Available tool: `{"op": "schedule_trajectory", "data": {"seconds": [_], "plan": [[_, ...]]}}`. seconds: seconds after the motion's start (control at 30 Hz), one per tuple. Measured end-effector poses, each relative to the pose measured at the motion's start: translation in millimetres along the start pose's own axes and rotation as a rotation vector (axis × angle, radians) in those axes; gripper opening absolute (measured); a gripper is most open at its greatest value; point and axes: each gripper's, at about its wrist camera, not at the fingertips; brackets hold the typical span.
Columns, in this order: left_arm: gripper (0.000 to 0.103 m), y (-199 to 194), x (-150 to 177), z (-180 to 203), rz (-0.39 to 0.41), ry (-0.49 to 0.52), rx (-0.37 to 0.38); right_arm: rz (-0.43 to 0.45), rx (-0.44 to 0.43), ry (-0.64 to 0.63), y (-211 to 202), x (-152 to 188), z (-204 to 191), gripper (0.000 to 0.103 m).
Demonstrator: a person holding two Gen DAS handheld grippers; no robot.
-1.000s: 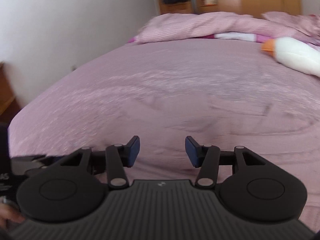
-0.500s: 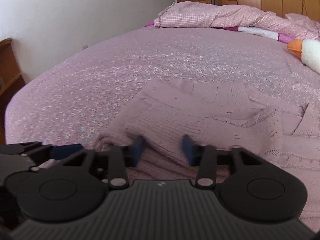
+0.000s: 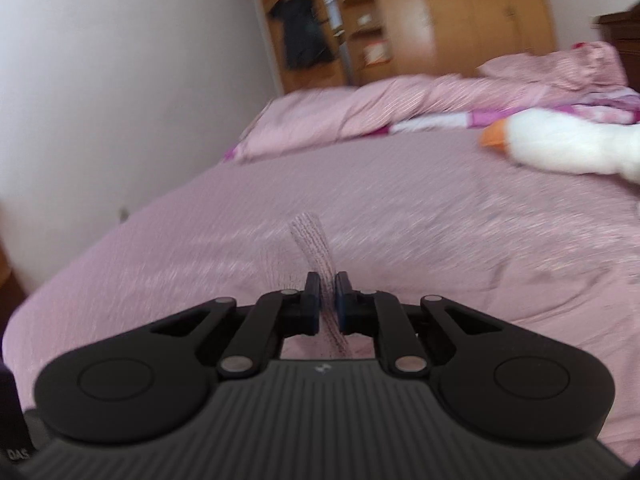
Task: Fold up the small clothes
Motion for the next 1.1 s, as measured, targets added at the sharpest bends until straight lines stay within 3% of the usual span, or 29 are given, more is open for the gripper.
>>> {"op": "schedule_trajectory", "data": {"seconds": [0.2,0.43,0.67,0.87,1.0,1.1], "plan": [[0.077,1.6,0.2,1.2,0.000,0.007,-0.008,0.048,0.141,0.063,-31.2,5.0,52.5,0.011],[0.077,3.1,0.1,3.9,-0.001,0.017,-0.020,-0.011,0.300,0.172,-46.6,46.4,105.0,0.011],[0.078,4.0,1.1,5.1,-0.002,0.031,-0.025,-0.207,0.354,0.241,-35.4,96.3,115.3,0.014],[0.078,3.4,1.9,6.5,-0.004,0.039,-0.030,-0.206,0.394,0.280,-50.2,94.7,116.8,0.022],[0.078,2.7,1.6,7.2,-0.010,0.037,-0.034,-0.159,0.420,0.275,-66.6,85.6,115.5,0.027],[0.078,0.4,0.1,6.6,-0.023,0.039,-0.033,-0.122,0.399,0.261,-70.2,82.1,118.0,0.044]]}}
Point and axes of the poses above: each gripper's, at about its wrist camera, not at the fingertips, and y roughly the way its jaws point, z to its right, x to its underside, and after that the axes turned 11 degrees about -y, right-handed
